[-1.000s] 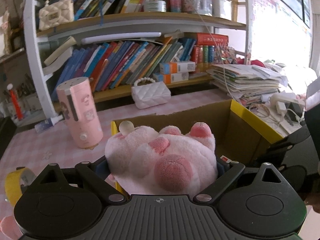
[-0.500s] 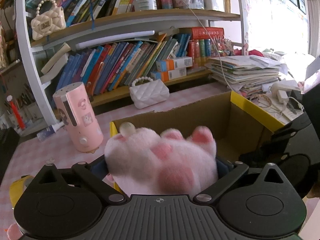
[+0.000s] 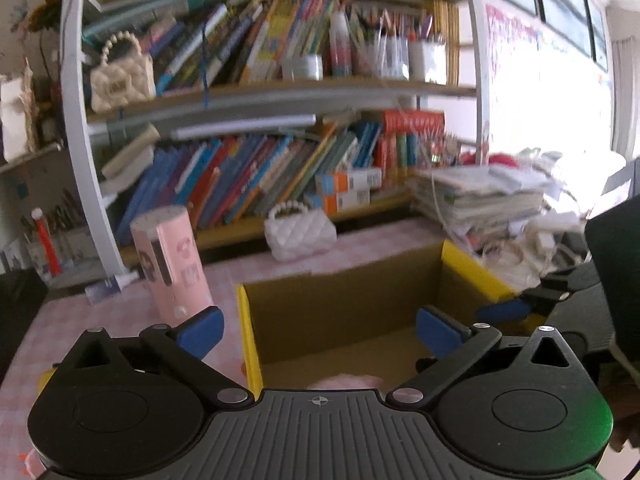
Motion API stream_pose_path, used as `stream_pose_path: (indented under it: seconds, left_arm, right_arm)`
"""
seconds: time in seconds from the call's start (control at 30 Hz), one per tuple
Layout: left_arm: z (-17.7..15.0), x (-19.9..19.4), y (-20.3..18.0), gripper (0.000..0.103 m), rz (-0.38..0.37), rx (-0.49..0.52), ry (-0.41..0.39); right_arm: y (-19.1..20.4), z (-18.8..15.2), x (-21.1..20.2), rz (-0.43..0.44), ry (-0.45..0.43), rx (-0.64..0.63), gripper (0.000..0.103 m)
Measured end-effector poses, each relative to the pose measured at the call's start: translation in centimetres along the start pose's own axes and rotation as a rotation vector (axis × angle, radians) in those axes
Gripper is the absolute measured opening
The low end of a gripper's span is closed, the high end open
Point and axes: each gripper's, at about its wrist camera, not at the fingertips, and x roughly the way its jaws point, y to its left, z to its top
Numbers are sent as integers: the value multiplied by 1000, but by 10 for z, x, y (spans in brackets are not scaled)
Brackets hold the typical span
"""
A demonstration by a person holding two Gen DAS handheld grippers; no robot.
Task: Organize objects
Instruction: 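Open the left tool and right tool to drop both items into the yellow box, then withdraw both tools from the yellow box back over the table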
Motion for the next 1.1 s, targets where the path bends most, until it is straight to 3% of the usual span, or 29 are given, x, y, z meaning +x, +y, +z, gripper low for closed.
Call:
stream_pose_path:
  seconds: [0.27, 0.63, 1.1]
  left_arm:
    - [-1, -35, 10, 103, 0, -39, -58]
    - [-27, -84, 34, 103, 16, -105, -71]
    - [-85, -138, 56, 103, 78, -102, 40]
  right_arm:
    - [3, -7, -34, -87, -72, 106, 70]
    - [27, -34, -84, -229, -166, 208, 76]
    - [98, -85, -113, -235, -60, 239, 79]
